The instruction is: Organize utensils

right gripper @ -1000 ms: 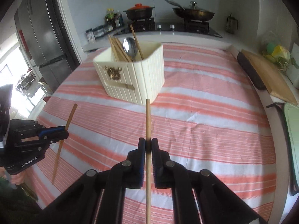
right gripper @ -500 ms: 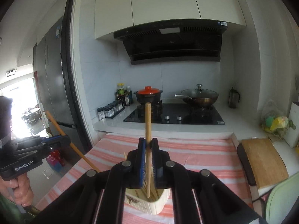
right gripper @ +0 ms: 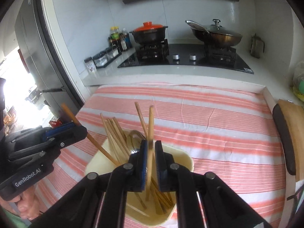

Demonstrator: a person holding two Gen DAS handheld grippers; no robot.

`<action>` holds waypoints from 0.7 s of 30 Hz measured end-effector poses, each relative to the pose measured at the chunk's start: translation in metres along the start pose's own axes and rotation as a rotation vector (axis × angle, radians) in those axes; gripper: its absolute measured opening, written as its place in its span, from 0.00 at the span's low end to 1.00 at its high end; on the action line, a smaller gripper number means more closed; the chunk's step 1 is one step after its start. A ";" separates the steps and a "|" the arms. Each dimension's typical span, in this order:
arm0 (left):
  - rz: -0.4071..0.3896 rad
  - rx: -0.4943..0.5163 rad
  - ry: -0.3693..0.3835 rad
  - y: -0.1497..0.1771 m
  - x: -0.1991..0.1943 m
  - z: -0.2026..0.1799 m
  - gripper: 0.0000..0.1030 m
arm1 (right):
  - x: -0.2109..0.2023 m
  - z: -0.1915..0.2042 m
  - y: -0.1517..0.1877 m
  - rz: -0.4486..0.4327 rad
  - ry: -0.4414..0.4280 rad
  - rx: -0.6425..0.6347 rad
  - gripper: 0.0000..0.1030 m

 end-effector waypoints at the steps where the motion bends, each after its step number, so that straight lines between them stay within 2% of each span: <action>1: -0.021 -0.006 -0.026 0.003 -0.004 0.003 0.70 | 0.001 0.000 0.004 -0.004 0.006 -0.007 0.41; 2: -0.049 -0.006 -0.046 0.006 -0.011 0.005 0.79 | -0.001 0.000 0.006 -0.019 0.005 -0.008 0.54; 3: -0.079 0.001 -0.058 0.009 -0.019 0.006 0.81 | -0.008 0.001 0.008 -0.043 -0.001 -0.005 0.68; 5: -0.131 0.029 -0.092 0.012 -0.039 0.004 0.91 | -0.026 0.001 0.008 -0.086 0.016 -0.006 0.70; 7: -0.204 0.064 -0.135 0.018 -0.064 -0.001 0.97 | -0.049 0.001 0.010 -0.136 0.050 -0.009 0.77; 9: -0.295 0.090 -0.177 0.026 -0.094 -0.007 0.99 | -0.078 0.004 0.016 -0.202 0.082 -0.002 0.79; 11: -0.346 0.107 -0.201 0.041 -0.121 -0.016 1.00 | -0.106 0.009 0.024 -0.256 0.107 -0.003 0.81; 15: -0.282 0.120 -0.189 0.075 -0.150 -0.029 1.00 | -0.157 0.024 0.056 -0.329 0.206 0.001 1.00; 17: -0.279 0.091 -0.210 0.094 -0.166 -0.032 1.00 | -0.177 0.034 0.077 -0.336 0.231 -0.009 1.00; 21: -0.219 0.045 -0.171 0.127 -0.191 -0.038 1.00 | -0.216 0.055 0.121 -0.339 0.250 0.005 1.00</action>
Point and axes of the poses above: each gripper's, at about its wrist camera, not at the fingertips, and x roughly the way its jaws point, z to its left, y to its underside, the point moved 5 cm from there along x, roughly the way its jaws point, and after that the axes turned 3 degrees about -y, right-handed, at the moved point
